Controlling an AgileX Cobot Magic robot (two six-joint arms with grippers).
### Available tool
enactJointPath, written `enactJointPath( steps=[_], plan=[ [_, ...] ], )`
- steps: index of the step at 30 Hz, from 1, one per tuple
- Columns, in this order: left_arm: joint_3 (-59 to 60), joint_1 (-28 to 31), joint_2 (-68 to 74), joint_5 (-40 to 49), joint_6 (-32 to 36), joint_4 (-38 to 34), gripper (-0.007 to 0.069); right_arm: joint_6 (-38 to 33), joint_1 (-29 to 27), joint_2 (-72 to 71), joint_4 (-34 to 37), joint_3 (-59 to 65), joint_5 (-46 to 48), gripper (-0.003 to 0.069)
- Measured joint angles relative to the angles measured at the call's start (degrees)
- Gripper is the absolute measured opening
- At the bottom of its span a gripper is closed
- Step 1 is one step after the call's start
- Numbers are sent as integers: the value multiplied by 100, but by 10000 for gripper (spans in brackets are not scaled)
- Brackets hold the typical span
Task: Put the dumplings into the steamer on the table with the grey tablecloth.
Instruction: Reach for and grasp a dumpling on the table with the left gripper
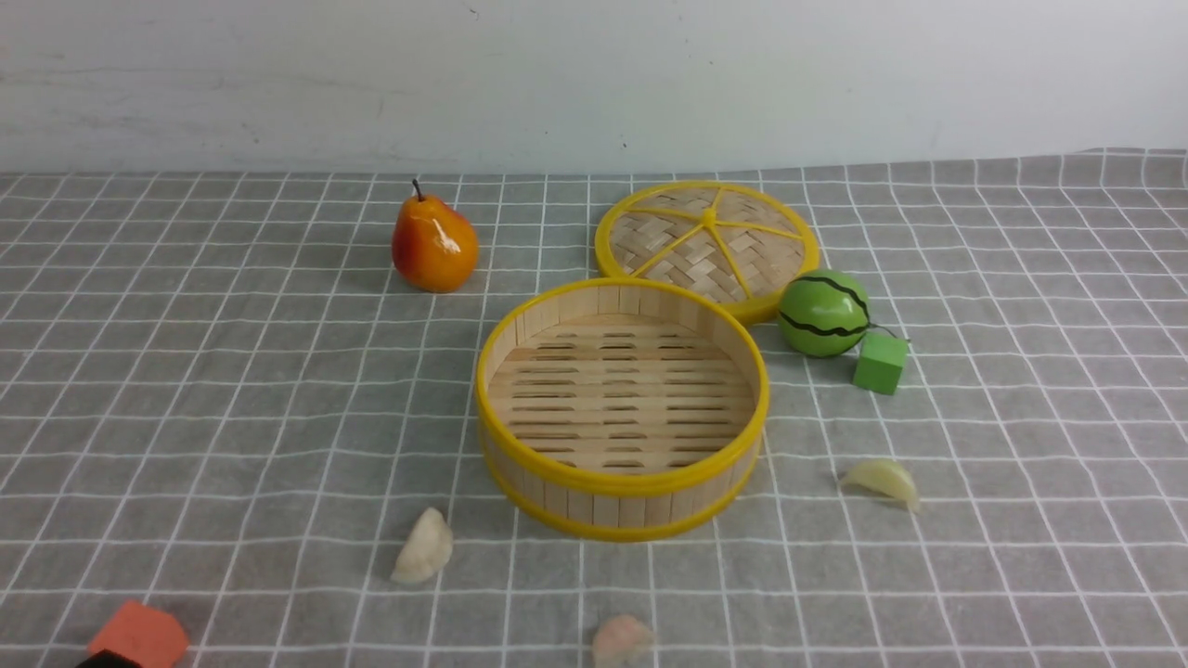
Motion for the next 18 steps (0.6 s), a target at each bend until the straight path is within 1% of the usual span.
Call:
enactJointPath(
  steps=[1, 2, 3, 4, 6, 8, 9, 10, 11, 12, 15, 17, 18],
  plan=[
    [-200, -7, 0, 127, 546, 21, 237, -255, 0, 0, 0, -59, 58, 239],
    [-526, -6, 0, 328, 1278, 90, 234, -726, 0, 0, 0, -218, 148, 232],
    [-726, -6, 34, 465, 1717, 162, 223, -1130, 0, 0, 0, -337, 204, 223],
    [-880, -11, 101, 574, 1869, 231, 216, -1301, 0, 13, 0, -436, 220, 211],
    [-1399, -11, 596, 989, 2425, 585, 163, -2219, 0, 230, 0, -803, 244, 156],
    [-1976, -11, 1431, 1497, 2795, 1078, 78, -3216, 0, 779, 0, -1237, 277, 69],
    [-2143, -11, 1680, 1638, 2870, 1236, 52, -3464, 0, 968, 0, -1358, 303, 43],
    [-2427, -11, 2094, 1888, 3006, 1501, 13, -3847, 0, 1314, 0, -1570, 372, 8],
    [-2719, -11, 2496, 2143, 3140, 1760, -15, -4211, 0, 1680, -6, -1792, 491, -10],
    [-3069, -11, 2961, 2456, 3292, 2100, -14, -4616, 0, 2125, -30, -2072, 705, -18],
    [-3810, -11, 3944, 3151, 3682, 2687, -14, -5334, 24, 3002, -152, -2671, 1380, -20],
    [-4163, -36, 4448, 3448, 3876, 2986, -14, -5606, 181, 3511, -285, -3036, 1909, -20],
    [-4474, -111, 4871, 3595, 3976, 3108, -14, -5688, 409, 3878, -411, -3335, 2238, -20]
  ],
)
